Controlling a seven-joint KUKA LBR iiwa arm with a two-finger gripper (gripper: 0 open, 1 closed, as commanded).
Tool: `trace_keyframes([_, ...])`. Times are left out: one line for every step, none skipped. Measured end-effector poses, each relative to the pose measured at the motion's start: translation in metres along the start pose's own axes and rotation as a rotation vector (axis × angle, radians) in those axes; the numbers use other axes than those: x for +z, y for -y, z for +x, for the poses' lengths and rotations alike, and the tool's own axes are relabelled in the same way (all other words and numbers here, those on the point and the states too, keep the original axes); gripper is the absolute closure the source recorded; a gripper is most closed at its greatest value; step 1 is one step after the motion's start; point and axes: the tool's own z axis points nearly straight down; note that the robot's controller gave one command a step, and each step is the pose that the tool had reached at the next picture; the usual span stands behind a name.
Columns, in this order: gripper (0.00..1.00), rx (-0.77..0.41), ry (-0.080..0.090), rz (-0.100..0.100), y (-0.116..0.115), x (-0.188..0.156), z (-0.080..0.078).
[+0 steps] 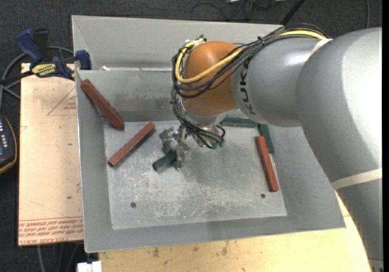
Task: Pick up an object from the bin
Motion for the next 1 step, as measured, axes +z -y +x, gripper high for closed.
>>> trace_keyframes([1.0, -0.041, 0.006, 0.001, -0.0147, -0.1709, -0.0282])
